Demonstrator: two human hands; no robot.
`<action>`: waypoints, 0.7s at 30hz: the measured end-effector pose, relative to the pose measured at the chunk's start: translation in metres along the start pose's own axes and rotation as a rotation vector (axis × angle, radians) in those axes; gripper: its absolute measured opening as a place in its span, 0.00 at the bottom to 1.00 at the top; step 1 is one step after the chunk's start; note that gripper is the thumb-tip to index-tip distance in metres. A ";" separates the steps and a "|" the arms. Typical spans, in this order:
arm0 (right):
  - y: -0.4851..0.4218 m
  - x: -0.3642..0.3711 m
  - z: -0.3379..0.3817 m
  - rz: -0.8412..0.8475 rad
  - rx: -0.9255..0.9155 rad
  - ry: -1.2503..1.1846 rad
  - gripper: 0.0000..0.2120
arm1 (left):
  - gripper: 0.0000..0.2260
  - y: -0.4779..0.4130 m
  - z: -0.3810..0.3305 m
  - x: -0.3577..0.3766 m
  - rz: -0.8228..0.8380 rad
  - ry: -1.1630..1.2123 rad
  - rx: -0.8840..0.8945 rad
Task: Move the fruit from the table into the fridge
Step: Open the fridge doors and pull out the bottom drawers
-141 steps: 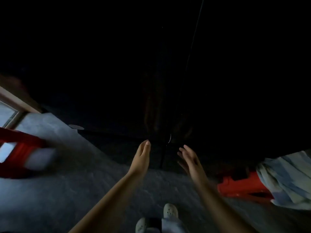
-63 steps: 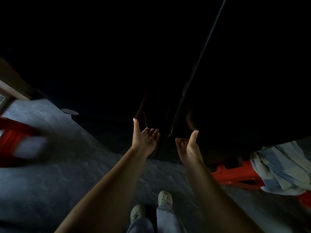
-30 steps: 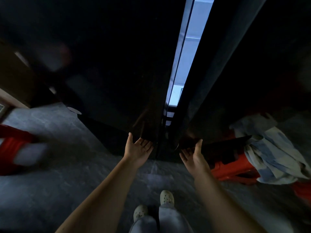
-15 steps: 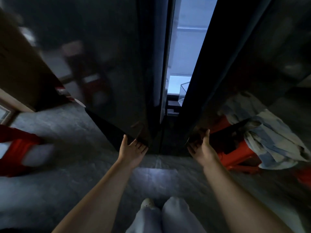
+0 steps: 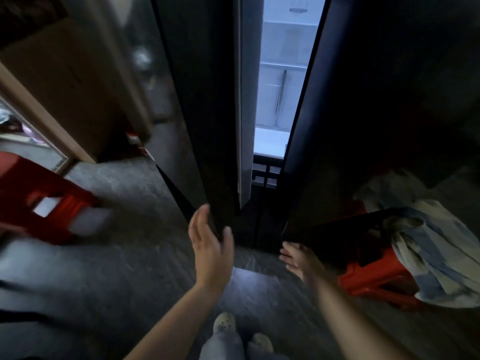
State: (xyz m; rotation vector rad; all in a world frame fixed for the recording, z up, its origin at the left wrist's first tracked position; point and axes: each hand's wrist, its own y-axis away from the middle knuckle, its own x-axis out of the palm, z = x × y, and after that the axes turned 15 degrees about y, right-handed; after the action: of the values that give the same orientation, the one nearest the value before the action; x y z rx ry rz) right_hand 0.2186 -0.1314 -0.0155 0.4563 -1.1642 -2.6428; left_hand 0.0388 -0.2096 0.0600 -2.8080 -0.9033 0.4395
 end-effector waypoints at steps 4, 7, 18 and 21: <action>0.035 0.015 0.038 0.030 -0.436 0.343 0.14 | 0.29 -0.002 -0.002 0.002 0.348 -0.621 0.678; 0.053 0.018 0.077 0.003 -0.724 0.408 0.19 | 0.36 -0.014 -0.008 0.002 0.312 -0.791 0.496; 0.042 0.037 0.126 0.036 -0.948 0.441 0.31 | 0.38 -0.015 -0.012 -0.002 0.212 -0.980 0.332; 0.042 0.039 0.124 0.038 -0.968 0.416 0.29 | 0.39 -0.012 -0.014 -0.002 0.215 -0.993 0.293</action>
State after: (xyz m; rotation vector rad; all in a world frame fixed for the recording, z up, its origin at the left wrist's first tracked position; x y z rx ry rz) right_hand 0.1404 -0.0874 0.0872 0.6908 0.2477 -2.5094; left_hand 0.0357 -0.2020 0.0768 -2.3280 -0.5564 1.9031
